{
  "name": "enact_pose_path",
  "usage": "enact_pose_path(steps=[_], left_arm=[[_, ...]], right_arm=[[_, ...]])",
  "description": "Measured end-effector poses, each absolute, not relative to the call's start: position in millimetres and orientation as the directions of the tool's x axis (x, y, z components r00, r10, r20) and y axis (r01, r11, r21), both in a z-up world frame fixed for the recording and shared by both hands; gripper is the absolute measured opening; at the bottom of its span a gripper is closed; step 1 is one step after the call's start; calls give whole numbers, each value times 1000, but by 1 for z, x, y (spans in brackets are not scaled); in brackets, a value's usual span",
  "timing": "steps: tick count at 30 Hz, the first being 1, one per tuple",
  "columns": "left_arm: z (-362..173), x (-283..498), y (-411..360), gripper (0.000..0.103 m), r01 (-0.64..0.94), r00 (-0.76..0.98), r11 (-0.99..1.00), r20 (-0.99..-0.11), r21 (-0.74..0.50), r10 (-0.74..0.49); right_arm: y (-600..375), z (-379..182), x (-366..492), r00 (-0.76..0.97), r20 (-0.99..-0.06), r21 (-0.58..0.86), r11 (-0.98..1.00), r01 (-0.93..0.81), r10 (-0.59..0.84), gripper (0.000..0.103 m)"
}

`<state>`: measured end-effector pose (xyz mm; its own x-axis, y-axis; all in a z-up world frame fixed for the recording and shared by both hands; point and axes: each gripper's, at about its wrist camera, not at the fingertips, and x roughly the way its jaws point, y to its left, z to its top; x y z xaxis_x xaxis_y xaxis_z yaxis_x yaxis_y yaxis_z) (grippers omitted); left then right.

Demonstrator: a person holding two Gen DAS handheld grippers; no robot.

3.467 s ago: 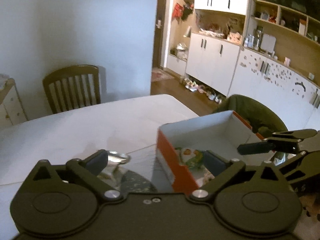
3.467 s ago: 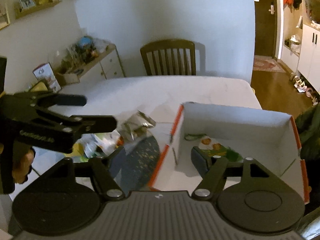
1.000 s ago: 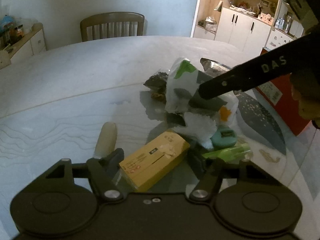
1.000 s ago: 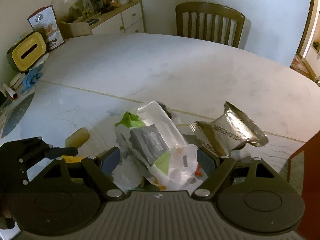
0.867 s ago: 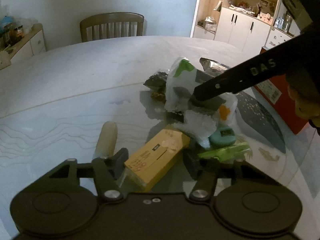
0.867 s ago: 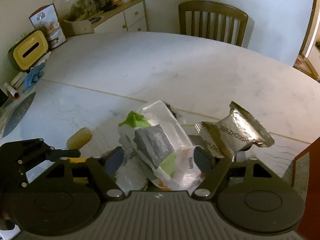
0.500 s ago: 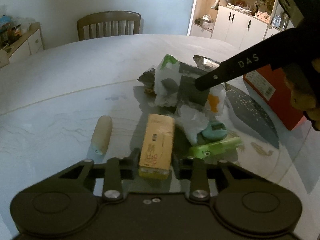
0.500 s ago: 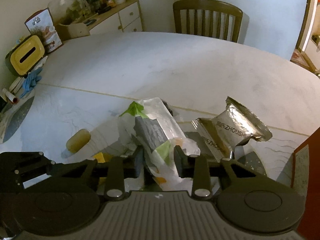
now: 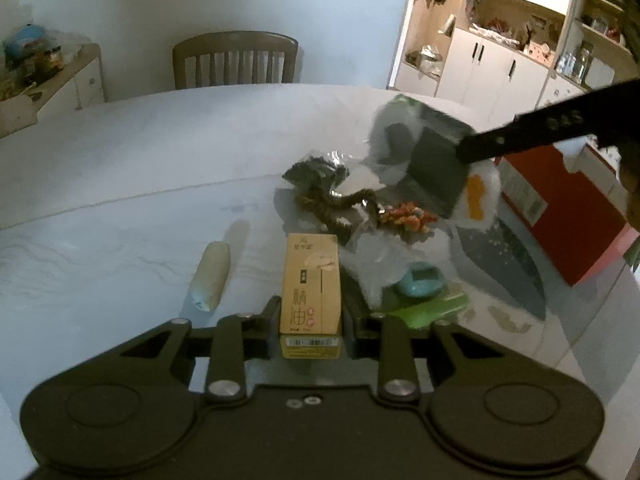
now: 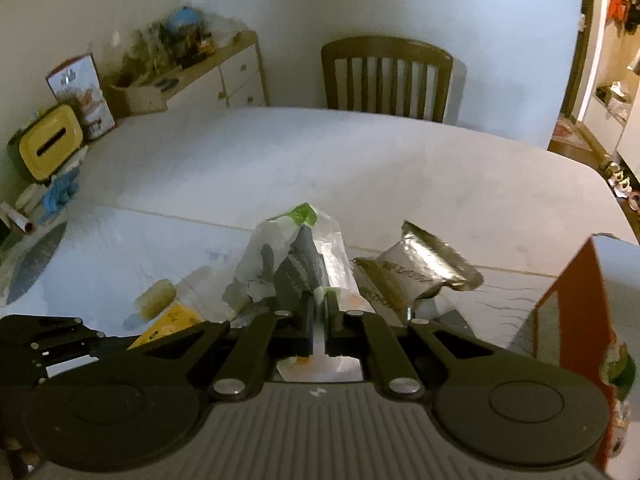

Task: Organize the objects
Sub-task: 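Grasp the yellow box with the left tool while the right tool grasps the plastic bag, then carry the yellow box and plastic bag over the shoebox with both tools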

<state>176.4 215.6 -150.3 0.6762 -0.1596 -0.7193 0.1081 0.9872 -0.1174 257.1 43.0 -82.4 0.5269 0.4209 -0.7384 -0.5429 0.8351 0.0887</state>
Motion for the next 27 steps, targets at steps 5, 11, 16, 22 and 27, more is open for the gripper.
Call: enact_pose_path(steps=[5,11,16,22,27], left_arm=[[-134,168,211,28,98,689,987,-707,-129,-161],[-107,161,195,28,91,709,986,-686,-141,-164],[-81,162,171,28,118,730,981,-656,-153,-190],[-48,165,129,28,181,764,975,-605,-132,-224],[-35,175,92,28,220,764,966,-592,-133,-255]], right_arm=[[21,-63,243,550,-711,115,845,-523,437,4],[-12,-38,225,574,-680,144,851,-504,455,4],[-45,-21,217,590,-662,178,862,-474,461,4],[-92,-4,213,617,-636,204,872,-445,464,4],[-134,4,215,648,-625,196,891,-409,435,4]])
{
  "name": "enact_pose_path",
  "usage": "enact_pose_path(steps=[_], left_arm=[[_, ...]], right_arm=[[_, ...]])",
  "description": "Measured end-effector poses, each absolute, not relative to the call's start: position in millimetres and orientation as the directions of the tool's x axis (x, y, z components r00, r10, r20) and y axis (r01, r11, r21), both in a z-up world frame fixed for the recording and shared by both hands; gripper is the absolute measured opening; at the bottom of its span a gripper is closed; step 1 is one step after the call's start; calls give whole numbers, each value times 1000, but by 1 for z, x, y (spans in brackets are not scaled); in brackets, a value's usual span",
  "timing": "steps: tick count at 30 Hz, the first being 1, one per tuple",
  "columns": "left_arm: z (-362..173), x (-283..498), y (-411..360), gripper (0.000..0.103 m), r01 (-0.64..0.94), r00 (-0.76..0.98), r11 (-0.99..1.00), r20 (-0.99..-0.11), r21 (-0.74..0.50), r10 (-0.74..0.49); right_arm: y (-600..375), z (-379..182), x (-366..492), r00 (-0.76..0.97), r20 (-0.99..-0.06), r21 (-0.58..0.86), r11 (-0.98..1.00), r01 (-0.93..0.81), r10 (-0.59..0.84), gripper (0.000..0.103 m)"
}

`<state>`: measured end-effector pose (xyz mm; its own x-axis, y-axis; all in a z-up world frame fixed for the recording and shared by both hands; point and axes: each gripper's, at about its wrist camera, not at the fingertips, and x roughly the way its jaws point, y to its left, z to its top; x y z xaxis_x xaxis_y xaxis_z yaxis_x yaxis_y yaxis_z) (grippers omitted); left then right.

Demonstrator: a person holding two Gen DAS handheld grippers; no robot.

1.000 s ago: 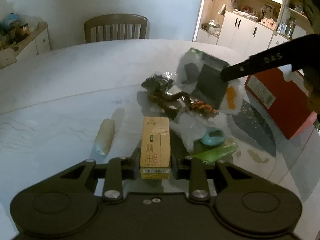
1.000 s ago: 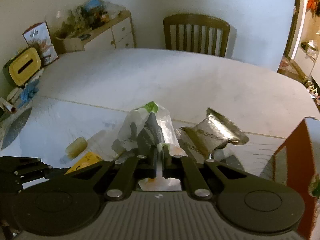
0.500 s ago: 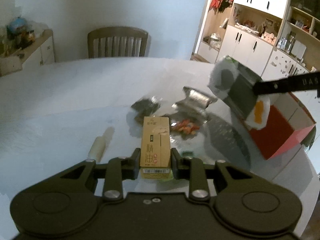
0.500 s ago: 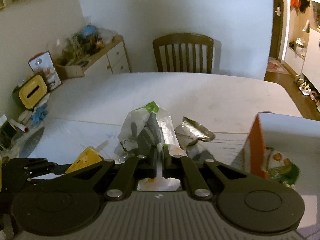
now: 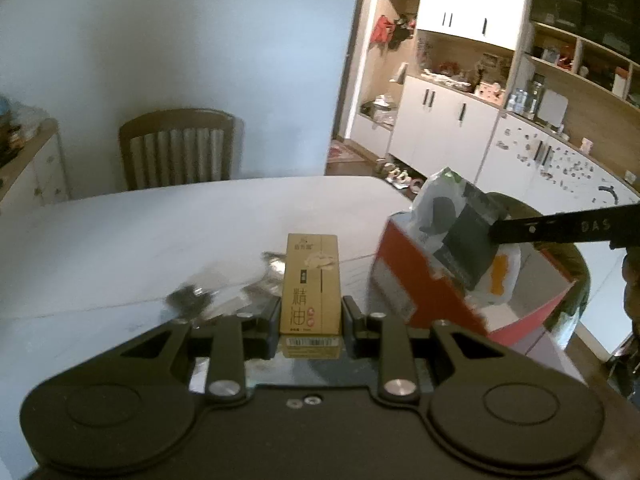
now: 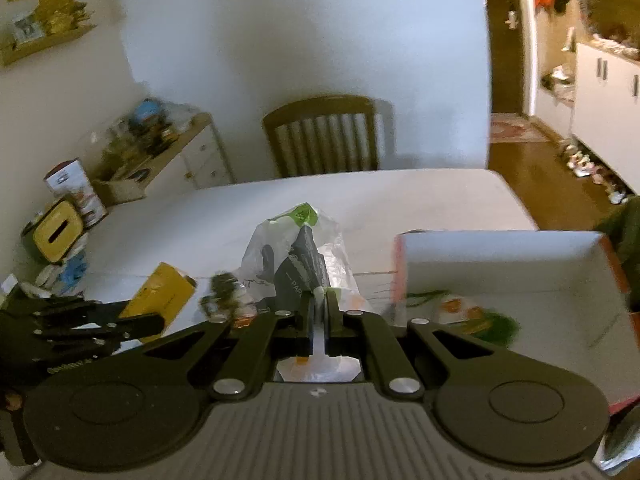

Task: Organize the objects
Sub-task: 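Carry the yellow box and plastic bag over the shoebox with both tools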

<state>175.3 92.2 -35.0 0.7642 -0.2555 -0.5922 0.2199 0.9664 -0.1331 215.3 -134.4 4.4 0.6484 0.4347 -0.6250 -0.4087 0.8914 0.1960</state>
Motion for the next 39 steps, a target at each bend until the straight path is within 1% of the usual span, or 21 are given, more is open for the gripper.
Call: enact_pose_path(steps=[7,11,17,23,31,39], left_arm=[[-29,195,37,28,278,747,952,-593,-130,-299],[-33,209,3,28,313,720,940,-612,-133,-327],[-45,229,-43,28,354,681,926,-642,-132,-352],[-55,249,-90,28,398,637,909,-675,-125,-372],[-76,273,-142,28,438,591,894,-719,-97,-367],[-96,305,-174,28,429,566,901,-760,-61,-320]], right_arm=[[-194,8,228,695,-619,171,927,-334,365,4],[-227,5,237,709,-624,165,942,-292,329,4],[-266,-8,255,713,-644,149,959,-239,278,4],[-301,-30,274,694,-669,172,964,-204,266,4],[-326,-52,301,661,-713,146,972,-186,233,4],[-327,-77,329,616,-754,122,970,-209,228,4]])
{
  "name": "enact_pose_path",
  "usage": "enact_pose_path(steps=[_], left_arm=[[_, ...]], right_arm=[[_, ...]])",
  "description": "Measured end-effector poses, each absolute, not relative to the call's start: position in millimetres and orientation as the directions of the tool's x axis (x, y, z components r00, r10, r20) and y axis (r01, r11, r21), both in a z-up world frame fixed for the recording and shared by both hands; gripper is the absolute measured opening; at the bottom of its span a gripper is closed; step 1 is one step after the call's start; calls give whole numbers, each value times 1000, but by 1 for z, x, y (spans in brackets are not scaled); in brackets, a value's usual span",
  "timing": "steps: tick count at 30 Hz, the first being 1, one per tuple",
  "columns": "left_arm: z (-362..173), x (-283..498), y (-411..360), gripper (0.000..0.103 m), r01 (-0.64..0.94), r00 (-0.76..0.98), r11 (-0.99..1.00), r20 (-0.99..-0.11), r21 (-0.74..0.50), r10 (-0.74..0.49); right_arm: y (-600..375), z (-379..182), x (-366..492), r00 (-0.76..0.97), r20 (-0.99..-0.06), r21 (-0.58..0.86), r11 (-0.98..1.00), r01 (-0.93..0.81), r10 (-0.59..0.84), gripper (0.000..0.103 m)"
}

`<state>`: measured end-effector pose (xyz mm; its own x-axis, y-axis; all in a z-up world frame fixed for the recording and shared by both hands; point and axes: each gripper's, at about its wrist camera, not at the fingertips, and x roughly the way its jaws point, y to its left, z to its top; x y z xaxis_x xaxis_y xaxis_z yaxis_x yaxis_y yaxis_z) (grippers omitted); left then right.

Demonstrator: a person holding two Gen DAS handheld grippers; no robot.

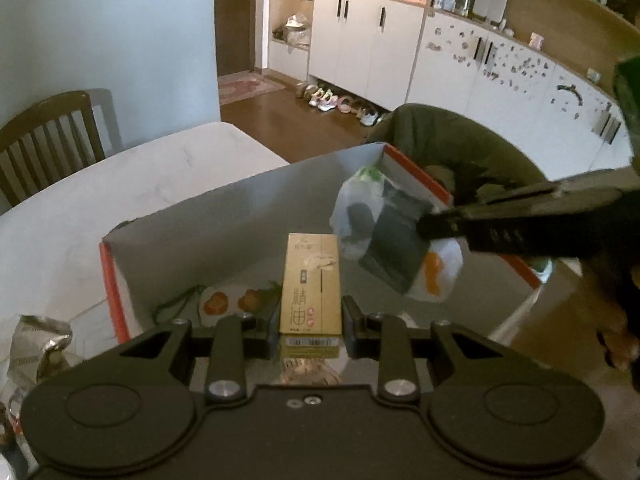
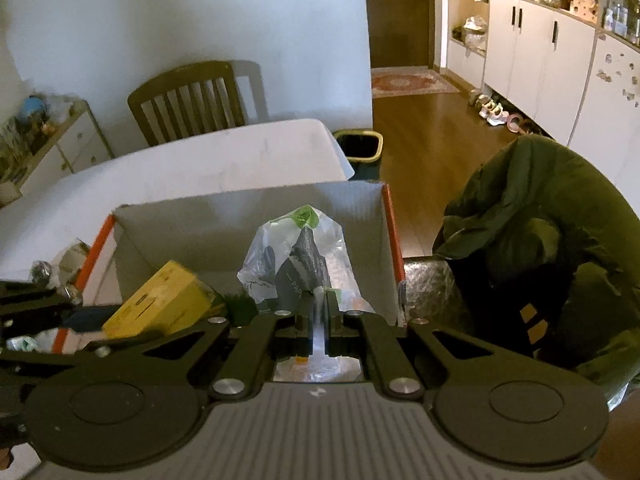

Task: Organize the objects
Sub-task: 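Carry the yellow box and plastic bag over the shoebox with both tools, then open the left tool to drop the yellow box while the right tool releases the bag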

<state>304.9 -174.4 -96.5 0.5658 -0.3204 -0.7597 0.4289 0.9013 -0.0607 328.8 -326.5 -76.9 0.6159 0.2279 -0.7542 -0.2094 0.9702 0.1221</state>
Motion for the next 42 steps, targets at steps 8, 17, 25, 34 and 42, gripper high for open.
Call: enact_pose_path(steps=[8,17,25,34,42], left_arm=[[-121,342,-186,28,386,534,922,-806,-35,-254],[-135,364,-192,28,379,458,925,-865,-20,-207],[-145,371,-189,29,397,371,916,-902,-59,-219],[-144,367,-186,42,404,365,913,-906,-54,-215],[-133,365,-189,64,381,423,923,-877,-56,-228]], right_arm=[[-320,-97,341,578,-787,98,969,-227,215,4],[-322,-120,354,494,-840,116,964,-241,224,4],[-323,-127,350,471,-845,140,954,-265,255,4],[-328,-122,345,468,-842,144,948,-285,268,5],[-329,-114,338,482,-832,143,946,-291,275,7]])
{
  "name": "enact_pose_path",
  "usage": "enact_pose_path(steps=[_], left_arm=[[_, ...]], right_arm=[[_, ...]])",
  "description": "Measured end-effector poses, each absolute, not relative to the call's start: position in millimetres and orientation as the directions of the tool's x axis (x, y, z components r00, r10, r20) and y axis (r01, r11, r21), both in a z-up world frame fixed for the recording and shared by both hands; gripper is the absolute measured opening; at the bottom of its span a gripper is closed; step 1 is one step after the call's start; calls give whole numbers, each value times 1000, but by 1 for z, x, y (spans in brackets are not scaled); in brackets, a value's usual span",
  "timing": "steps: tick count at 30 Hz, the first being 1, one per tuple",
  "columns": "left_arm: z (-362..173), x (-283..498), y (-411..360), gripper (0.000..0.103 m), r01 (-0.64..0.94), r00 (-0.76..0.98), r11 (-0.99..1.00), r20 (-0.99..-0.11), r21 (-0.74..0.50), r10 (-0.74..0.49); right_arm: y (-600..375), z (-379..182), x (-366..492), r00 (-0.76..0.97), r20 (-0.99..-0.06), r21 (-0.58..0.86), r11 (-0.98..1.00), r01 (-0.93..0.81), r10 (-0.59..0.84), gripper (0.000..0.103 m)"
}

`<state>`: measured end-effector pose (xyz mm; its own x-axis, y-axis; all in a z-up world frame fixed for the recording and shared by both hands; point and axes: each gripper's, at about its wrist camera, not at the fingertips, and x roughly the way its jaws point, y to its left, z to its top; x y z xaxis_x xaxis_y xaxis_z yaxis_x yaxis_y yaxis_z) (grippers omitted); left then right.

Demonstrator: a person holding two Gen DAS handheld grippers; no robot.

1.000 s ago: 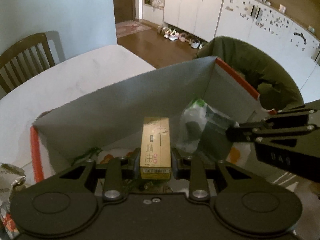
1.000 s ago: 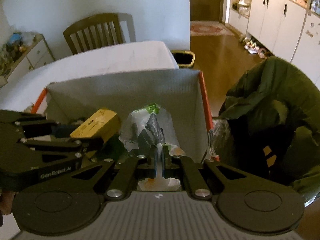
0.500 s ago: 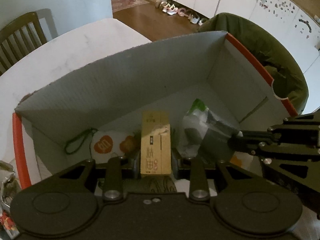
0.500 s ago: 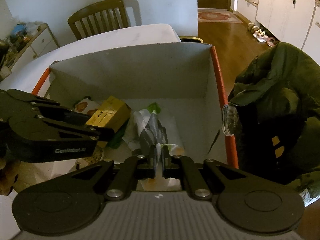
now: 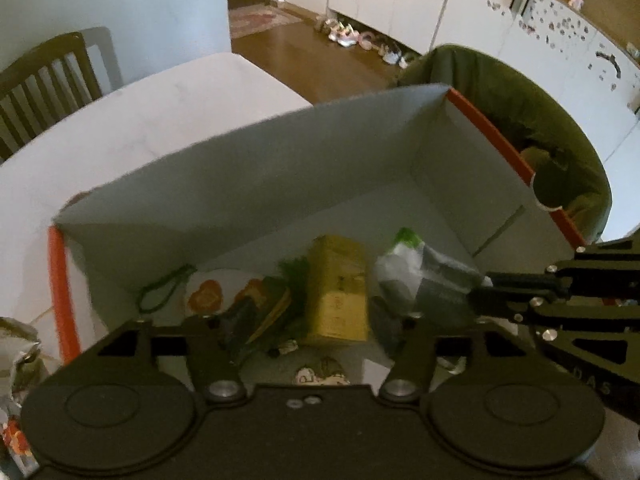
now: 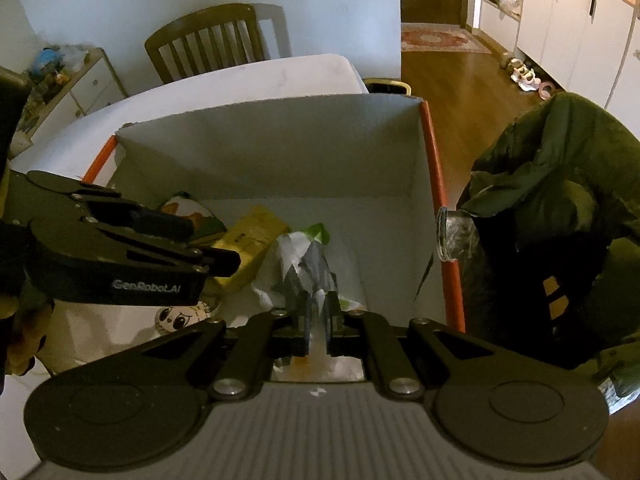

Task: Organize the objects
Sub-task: 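Open the left tool to drop the yellow box while the right tool releases the bag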

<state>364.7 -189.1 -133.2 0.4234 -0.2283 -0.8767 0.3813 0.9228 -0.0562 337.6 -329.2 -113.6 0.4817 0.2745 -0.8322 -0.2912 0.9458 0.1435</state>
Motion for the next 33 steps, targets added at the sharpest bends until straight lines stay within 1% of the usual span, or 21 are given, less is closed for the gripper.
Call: enact_pose_path(steps=[8,12,23,30,33], left_arm=[[-111,349,-180,65,381,479,922,-838,-70,-262],[-101,339,-173,68,380,505,922,-817,-78,-278],[-61,304,-139,68,371,599,925,-739,-84,-308],[-39,277,-118,69,379,641,920,-687,-103,-341],[-32,268,-103,72,379,648,917,-671,-128,-361]], right_arm=[[-330,-106,331,506,-818,148,949,-277,275,8],[-333,-95,326,528,-793,182,945,-271,304,8],[-320,-65,293,577,-733,210,927,-310,359,8],[-305,-44,272,622,-691,201,925,-323,368,8],[-298,-35,261,640,-672,198,924,-328,372,8]])
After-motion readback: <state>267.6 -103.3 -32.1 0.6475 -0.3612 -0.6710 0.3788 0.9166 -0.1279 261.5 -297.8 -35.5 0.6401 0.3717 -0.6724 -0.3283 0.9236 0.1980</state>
